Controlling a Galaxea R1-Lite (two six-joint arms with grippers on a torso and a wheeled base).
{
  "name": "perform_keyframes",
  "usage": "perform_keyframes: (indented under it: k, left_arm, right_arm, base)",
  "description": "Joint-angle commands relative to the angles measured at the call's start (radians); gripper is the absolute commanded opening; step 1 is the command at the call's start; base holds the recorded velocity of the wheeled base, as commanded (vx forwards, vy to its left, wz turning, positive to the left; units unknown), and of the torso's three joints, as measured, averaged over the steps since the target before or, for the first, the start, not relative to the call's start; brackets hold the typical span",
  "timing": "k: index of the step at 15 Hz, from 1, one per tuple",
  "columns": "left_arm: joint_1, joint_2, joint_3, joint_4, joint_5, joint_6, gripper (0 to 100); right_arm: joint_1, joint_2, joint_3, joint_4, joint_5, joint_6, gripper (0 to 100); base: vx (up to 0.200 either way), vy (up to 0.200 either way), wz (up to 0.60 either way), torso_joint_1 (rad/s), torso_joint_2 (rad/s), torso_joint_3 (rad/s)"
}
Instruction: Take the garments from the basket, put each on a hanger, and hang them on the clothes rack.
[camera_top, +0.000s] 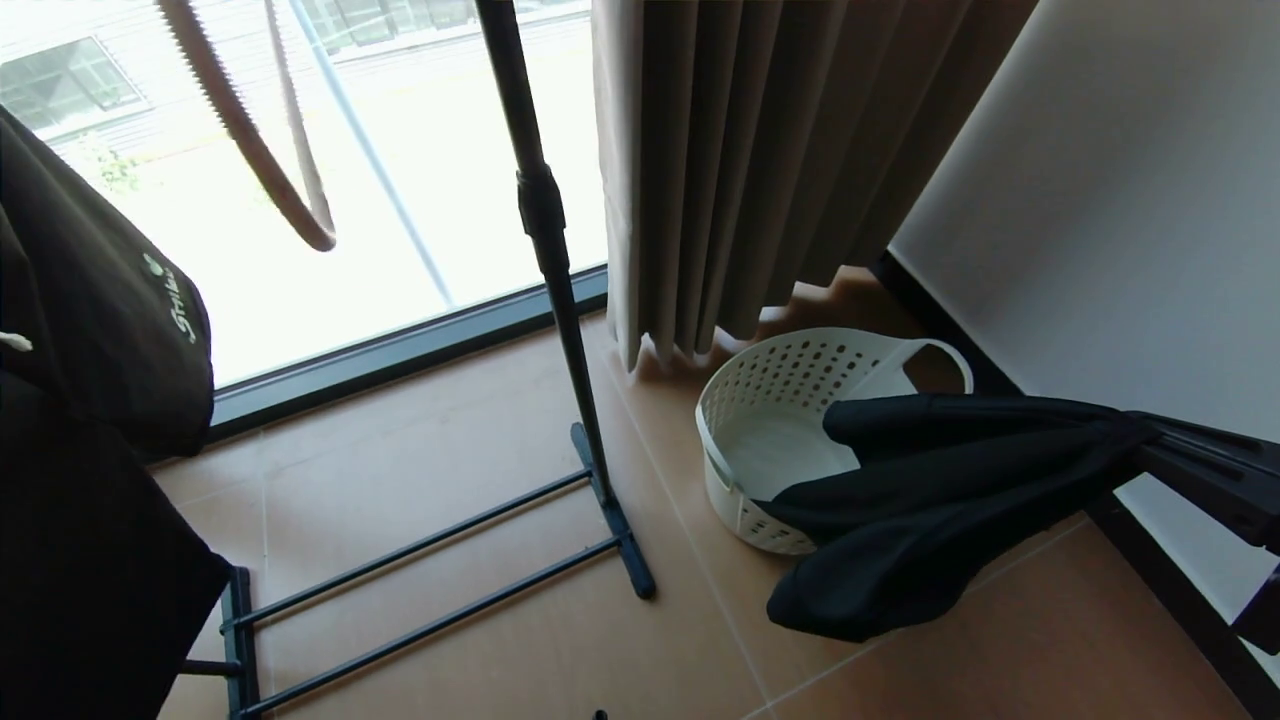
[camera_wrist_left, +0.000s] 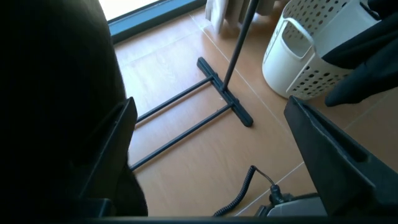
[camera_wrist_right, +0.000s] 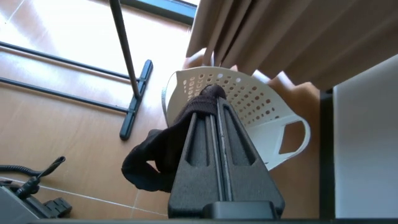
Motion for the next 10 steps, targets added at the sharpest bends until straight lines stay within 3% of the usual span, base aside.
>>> perform_keyframes:
  k: [1, 4, 10]
  left_arm:
    - [0.0, 0.001, 0.0, 0.0, 0.0, 0.0, 100]
    - [0.0, 0.001, 0.0, -0.001, 0.0, 0.0, 100]
    - [0.001, 0.001, 0.0, 0.0, 0.0, 0.0, 100]
  right_arm:
    - [0.0, 0.002, 0.0, -0.001, 0.0, 0.0, 0]
    - [0.0, -0.001, 0.007, -0.002, 0.0, 0.0, 0]
    - [0.0, -0.003, 0.008, -0.002, 0.0, 0.0, 0]
  base:
    - [0.0, 0.0, 0.0, 0.119, -0.49, -0.163]
    - [0.0, 0.0, 0.0, 0.115, -0.4, -0.089]
    - [0.0, 0.0, 0.0, 0.018, -0.05, 0.163]
